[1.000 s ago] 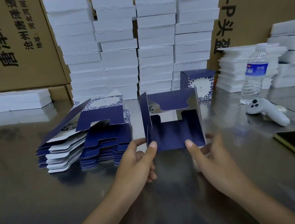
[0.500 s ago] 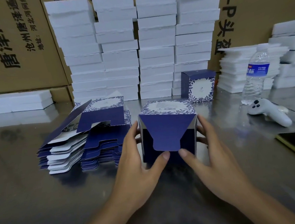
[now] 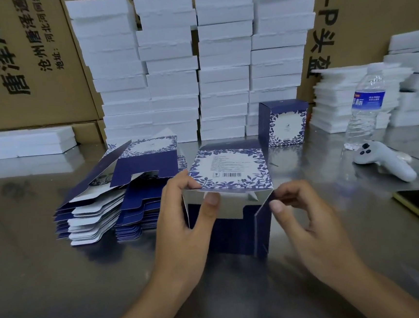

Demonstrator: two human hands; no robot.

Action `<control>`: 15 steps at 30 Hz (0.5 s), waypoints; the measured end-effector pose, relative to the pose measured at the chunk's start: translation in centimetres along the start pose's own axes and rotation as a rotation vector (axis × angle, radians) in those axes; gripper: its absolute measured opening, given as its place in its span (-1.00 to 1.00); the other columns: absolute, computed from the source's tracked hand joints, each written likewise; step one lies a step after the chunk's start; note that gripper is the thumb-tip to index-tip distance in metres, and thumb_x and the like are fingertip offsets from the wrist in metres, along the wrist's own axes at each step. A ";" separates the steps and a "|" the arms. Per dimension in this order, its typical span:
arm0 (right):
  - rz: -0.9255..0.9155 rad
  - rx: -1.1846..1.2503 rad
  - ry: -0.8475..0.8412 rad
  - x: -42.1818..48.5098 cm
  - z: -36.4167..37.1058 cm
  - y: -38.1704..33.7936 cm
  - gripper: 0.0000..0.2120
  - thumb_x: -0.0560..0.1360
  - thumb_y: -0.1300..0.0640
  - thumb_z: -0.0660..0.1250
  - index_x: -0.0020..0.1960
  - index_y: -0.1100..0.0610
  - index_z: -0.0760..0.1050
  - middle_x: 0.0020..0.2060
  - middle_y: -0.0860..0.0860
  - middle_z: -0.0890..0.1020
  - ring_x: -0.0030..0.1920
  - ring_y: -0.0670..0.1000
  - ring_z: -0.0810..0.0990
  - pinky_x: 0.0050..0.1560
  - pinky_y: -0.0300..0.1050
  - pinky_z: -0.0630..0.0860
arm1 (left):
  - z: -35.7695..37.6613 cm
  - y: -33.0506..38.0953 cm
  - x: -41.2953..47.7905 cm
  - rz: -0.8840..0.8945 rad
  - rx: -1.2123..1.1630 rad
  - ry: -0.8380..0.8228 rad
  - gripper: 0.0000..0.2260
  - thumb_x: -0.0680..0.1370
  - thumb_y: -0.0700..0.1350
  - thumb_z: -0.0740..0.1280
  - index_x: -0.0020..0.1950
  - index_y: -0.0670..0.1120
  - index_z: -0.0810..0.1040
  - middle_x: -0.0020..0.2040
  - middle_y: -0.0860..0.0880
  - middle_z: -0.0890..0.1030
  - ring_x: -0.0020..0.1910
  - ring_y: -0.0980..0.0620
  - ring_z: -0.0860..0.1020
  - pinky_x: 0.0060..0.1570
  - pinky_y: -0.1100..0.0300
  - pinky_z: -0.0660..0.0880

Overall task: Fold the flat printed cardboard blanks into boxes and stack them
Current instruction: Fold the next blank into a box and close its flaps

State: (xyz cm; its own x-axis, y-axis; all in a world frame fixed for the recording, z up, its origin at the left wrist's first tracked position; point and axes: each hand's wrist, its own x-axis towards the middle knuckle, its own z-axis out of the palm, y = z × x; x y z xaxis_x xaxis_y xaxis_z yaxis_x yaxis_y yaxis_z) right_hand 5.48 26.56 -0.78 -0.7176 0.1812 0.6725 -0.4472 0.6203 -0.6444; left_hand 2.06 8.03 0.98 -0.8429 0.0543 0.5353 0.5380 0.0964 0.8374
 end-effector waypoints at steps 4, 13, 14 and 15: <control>0.025 -0.005 -0.003 0.0 0.1 -0.2 -0.73 0.43 -0.22 0.21 -0.25 -0.03 0.40 -0.28 -0.07 0.55 -0.20 -0.03 0.54 -0.14 -0.06 0.47 | 0.1 0.1 -0.1 0.004 -0.129 0.013 -0.61 0.31 0.38 0.28 -0.05 0.14 0.43 0.10 0.39 0.52 0.27 0.34 0.40 0.09 0.47 0.35; -0.029 -0.359 0.069 -0.3 -0.2 -0.9 -0.61 0.50 -0.17 0.03 -0.28 0.12 0.33 -0.57 -0.07 0.27 -0.52 -0.04 0.25 -0.47 -0.26 0.20 | 1.3 0.4 -1.4 0.065 -0.134 0.032 -0.55 0.36 0.37 0.29 0.05 0.08 0.42 0.17 0.24 0.48 0.30 0.27 0.39 0.11 0.48 0.30; -0.047 -0.388 0.078 -0.3 -0.2 -1.1 -0.60 0.51 -0.14 0.02 -0.28 0.14 0.37 -0.58 -0.09 0.24 -0.53 -0.04 0.22 -0.49 -0.26 0.18 | 1.4 0.4 -1.5 0.062 -0.140 0.035 -0.53 0.35 0.39 0.29 0.05 0.09 0.41 0.17 0.21 0.48 0.30 0.24 0.40 0.13 0.45 0.31; -0.061 -0.409 0.083 -0.3 -0.2 -1.3 -0.59 0.52 -0.12 0.03 -0.27 0.16 0.41 -0.58 -0.09 0.25 -0.54 0.00 0.23 -0.51 -0.25 0.17 | 1.5 0.4 -1.5 0.054 -0.144 0.037 -0.56 0.35 0.36 0.30 0.04 0.09 0.41 0.17 0.19 0.47 0.30 0.22 0.40 0.13 0.42 0.32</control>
State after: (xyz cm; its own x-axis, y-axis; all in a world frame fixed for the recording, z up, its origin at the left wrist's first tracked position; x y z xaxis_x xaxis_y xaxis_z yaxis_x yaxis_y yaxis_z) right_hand 6.35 25.87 -0.10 -0.6432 0.1856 0.7429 -0.2267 0.8805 -0.4162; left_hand 3.57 9.43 0.39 -0.8135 0.0187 0.5813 0.5799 -0.0490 0.8132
